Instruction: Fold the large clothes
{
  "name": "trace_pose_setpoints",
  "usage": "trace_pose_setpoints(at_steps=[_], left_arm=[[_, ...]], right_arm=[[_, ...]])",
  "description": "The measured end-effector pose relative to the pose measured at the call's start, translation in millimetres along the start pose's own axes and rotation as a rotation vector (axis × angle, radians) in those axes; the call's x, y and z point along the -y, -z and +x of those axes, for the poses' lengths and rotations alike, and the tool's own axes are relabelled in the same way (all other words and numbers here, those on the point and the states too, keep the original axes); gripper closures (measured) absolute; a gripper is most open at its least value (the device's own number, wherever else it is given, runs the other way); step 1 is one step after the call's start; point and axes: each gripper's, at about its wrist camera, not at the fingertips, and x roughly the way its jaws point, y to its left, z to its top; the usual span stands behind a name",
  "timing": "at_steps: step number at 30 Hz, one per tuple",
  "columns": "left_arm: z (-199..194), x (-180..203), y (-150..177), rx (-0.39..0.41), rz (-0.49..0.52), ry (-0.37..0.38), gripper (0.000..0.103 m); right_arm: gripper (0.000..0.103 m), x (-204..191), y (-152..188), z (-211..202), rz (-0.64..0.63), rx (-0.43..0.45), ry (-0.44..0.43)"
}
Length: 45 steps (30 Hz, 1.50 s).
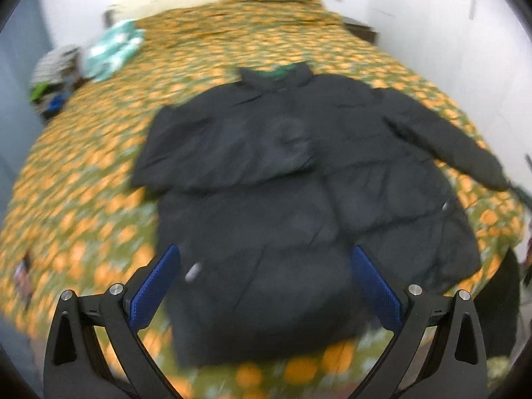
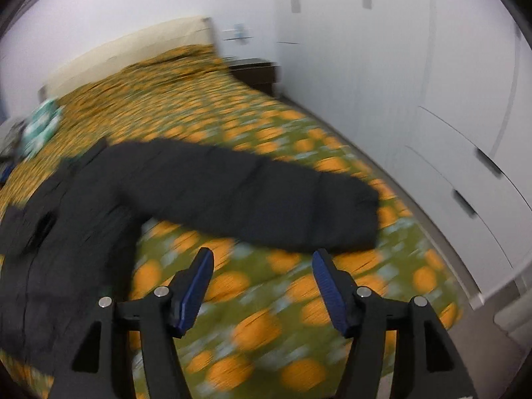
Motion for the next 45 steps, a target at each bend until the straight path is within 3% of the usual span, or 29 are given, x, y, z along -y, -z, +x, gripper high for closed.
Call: trace_pose_setpoints(at_steps=[3,7,12,14,15,17,18,20,27,31,34,37,40,45], left_arm=[[51,18,-44,-0.021,0.049,0.04,0.001],[124,33,-84,-0.07,0.053,-0.016,0.001],[200,35,-90,-0.22,0.012,-0.114,0.002],[210,28,-87,-0.226,-0.009,-0.136,0.005],[209,25,-86,-0.214,-0.02,-0.123,0.009],[205,19,-85,-0.2,-0.033,-0.088,0.048],[201,18,-85,-0.19,-0.026,-0.105,0.063],[186,14,-85,-0.161,-0.022,-0.098,0.077],[70,-46,-73,0.037,-0.11,-0.058,0.08],[-8,-110,-53,0.156,-0.189,-0.111,0.08],[-46,-176,-30,0.202,-0.284,-0.172,0.08],[-62,-238,-2,0.203,-0.392,-0.262,0.079],[-54,-306,39,0.159,-0.551,-0.345,0.079],[2,-397,112,0.006,-0.879,-0.244,0.073]], right_arm=[[0.04,-42,19,-17,-0.064,0.006,-0.067],[0.04,-89,41,-28,-0.116,-0.019,-0.176],[0.04,-125,63,-35,-0.188,-0.045,-0.243],[0.04,-133,70,-42,-0.227,-0.044,-0.259],[0.04,-138,72,-42,-0.235,-0.048,-0.262],[0.04,-144,75,-44,-0.254,-0.054,-0.273],[0.04,-147,75,-44,-0.262,-0.051,-0.276],[0.04,-152,74,-44,-0.275,-0.043,-0.281],[0.04,-163,72,-52,-0.288,-0.028,-0.306],[0.04,-170,73,-58,-0.309,-0.022,-0.319],[0.04,-177,74,-68,-0.317,-0.004,-0.331],[0.04,-183,75,-73,-0.323,0.005,-0.343],[0.04,-188,77,-76,-0.329,0.008,-0.357],[0.04,-194,80,-80,-0.345,0.007,-0.367]])
